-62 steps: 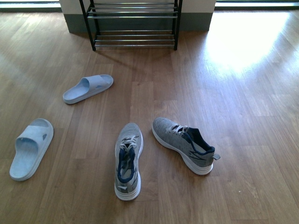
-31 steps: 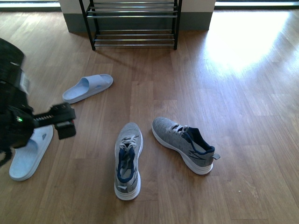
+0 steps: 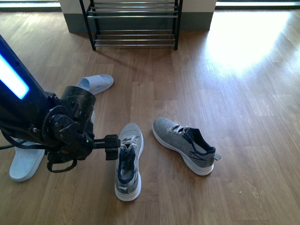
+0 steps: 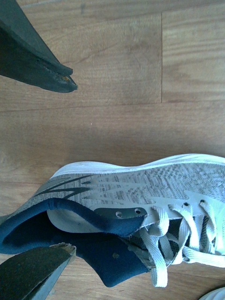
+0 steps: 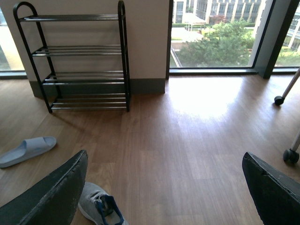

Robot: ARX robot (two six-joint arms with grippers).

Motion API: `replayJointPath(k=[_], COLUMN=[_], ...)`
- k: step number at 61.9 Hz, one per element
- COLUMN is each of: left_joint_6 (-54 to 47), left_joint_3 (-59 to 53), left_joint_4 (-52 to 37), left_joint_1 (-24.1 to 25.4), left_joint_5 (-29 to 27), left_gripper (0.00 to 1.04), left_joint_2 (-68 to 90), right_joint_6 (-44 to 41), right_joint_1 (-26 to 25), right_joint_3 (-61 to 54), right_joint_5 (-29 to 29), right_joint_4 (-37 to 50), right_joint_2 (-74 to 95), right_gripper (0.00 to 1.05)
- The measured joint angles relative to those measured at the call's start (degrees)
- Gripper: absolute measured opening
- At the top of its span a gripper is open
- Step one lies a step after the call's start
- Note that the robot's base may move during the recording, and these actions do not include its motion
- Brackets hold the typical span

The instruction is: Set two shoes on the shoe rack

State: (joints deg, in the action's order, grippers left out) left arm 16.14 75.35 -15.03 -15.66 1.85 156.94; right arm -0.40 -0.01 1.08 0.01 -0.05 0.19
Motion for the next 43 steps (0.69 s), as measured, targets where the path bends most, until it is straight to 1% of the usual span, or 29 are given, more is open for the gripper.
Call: replayJointPath(k=[3,7,15,23,29,34,35,38,40,43], left_joint_6=[-0.1,0.2,0.8,0.5,0.2,-0.1,-0.3,-1.0,-1.4,-1.4], left_joint_3=[1.5,2.2,5.8,11.6,14.1,15.8,16.2,17.5,17.9,18.4], left_joint_4=[0.1,-0.2,-0.3,1.3,1.9,2.3,2.3,3.6,4.1,4.2], left_joint_1=[-0.1,-0.8,-2.3,-1.8,-1.2,-0.8,-0.7,-0.5,-0.5,-0.5], left_joint_5=[1.2,1.4,4.5,6.9,6.7,4.0,4.0,3.1,2.9,2.8], left_gripper=[0.95,0.95,0.95,0.95,0.95,0.95,0.94,0.84,0.80,0.71], left_joint_2=[1.6,3.0,7.2,11.3,13.0,14.2,14.5,15.4,15.6,16.0], right_joint_6=[0.0,0.0,0.0,0.0,0.0,0.0,0.0,0.0,0.0,0.0], right_joint_1=[0.0,0.0,0.0,0.0,0.0,0.0,0.0,0.0,0.0,0.0], right_joint_3=[0.0,0.0,0.0,0.0,0.0,0.0,0.0,0.0,0.0,0.0], right_joint_5=[0.0,0.0,0.0,0.0,0.0,0.0,0.0,0.0,0.0,0.0], right_joint_4=[0.0,0.0,0.0,0.0,0.0,0.0,0.0,0.0,0.0,0.0], right_joint_2=[0.0,0.0,0.0,0.0,0.0,0.0,0.0,0.0,0.0,0.0], right_gripper=[0.96,0.96,0.96,0.96,0.96,0.96,0.96,0.96,0.96,0.96])
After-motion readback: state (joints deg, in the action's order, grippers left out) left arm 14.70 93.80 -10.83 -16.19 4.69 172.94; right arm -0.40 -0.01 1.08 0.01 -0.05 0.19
